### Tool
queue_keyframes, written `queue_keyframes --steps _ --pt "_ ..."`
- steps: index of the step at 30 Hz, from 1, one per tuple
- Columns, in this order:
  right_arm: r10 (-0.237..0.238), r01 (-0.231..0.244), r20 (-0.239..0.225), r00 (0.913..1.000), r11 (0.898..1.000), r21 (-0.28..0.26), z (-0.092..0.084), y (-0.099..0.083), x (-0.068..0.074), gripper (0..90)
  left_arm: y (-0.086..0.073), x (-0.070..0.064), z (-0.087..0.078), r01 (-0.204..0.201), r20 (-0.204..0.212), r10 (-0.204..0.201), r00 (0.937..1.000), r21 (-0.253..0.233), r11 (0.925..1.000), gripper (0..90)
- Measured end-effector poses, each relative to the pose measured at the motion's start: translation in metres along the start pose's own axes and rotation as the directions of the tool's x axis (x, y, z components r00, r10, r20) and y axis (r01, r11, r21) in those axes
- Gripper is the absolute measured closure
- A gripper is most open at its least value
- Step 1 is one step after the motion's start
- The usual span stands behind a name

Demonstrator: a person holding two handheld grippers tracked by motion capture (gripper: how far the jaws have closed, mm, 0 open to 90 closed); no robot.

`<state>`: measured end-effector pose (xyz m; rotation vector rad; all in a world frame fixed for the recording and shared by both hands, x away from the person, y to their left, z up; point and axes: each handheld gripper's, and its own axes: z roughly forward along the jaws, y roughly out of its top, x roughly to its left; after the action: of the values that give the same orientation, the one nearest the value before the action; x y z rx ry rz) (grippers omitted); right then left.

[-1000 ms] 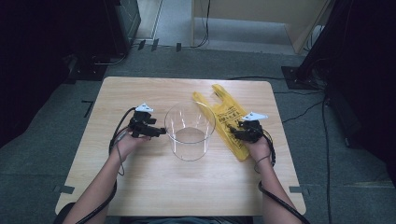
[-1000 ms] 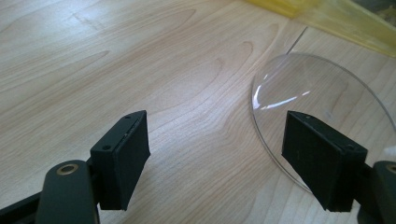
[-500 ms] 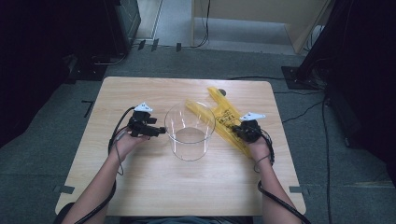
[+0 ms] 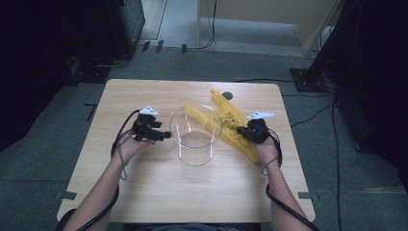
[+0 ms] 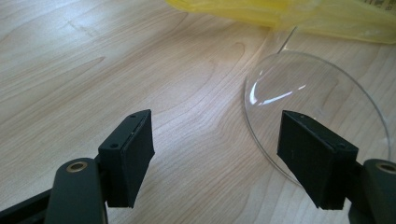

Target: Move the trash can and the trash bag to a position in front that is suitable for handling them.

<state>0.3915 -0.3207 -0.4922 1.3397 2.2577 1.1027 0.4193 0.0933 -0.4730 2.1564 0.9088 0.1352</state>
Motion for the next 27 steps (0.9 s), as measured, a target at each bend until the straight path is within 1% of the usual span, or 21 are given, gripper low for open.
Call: queue_keyframes --steps 3,4,5,7,10,16,19,24,26,27 --pt "-0.002 0.002 -0.006 1.0000 1.000 -0.014 -0.006 0.005 0.001 89.7 0.000 0.001 -0.001 0.003 -0.003 -0.003 1.0000 0.001 1.0000 26.3" --pt "-0.001 0.000 -0.007 1.0000 1.000 -0.027 -0.010 0.008 0.002 89.7 0.000 0.002 -0.002 0.006 -0.007 -0.006 1.0000 0.003 1.0000 26.3" --pt "-0.001 0.000 -0.007 1.0000 1.000 -0.027 -0.010 0.008 0.002 89.7 0.001 0.003 -0.003 0.005 -0.007 -0.005 1.0000 0.003 1.0000 26.3" --pt "0.002 -0.003 -0.012 0.9999 0.999 -0.044 -0.014 0.011 0.003 89.7 0.002 0.004 -0.006 0.005 -0.011 -0.005 0.9999 -0.007 1.0000 26.3" --pt "0.003 -0.005 -0.020 0.9998 0.998 -0.060 -0.018 0.015 0.004 89.7 0.005 0.005 -0.011 0.015 -0.005 -0.015 0.9999 -0.028 0.9995 26.3" --pt "0.007 -0.009 -0.032 0.9995 0.997 -0.077 -0.027 0.024 0.010 89.9 0.009 0.005 -0.018 0.016 0.008 -0.016 0.9998 -0.043 0.9989 26.3" --pt "-0.002 -0.001 -0.036 0.9993 0.996 -0.093 -0.032 0.028 0.013 89.9 0.012 0.005 -0.022 0.024 0.023 -0.023 0.9995 -0.055 0.9982 26.3" --pt "-0.013 0.009 -0.042 0.9991 0.995 -0.100 -0.034 0.031 0.016 89.9 0.018 0.001 -0.031 0.011 0.021 -0.009 0.9997 -0.070 0.9975 26.3" --pt "-0.010 0.006 -0.044 0.9990 0.995 -0.102 -0.036 0.033 0.017 90.0 0.020 0.000 -0.034 0.014 0.020 -0.012 0.9997 -0.083 0.9965 26.3" --pt "-0.013 0.008 -0.044 0.9990 0.994 -0.106 -0.036 0.033 0.018 89.9 0.021 0.000 -0.036 0.016 0.026 -0.014 0.9996 -0.088 0.9960 26.3"
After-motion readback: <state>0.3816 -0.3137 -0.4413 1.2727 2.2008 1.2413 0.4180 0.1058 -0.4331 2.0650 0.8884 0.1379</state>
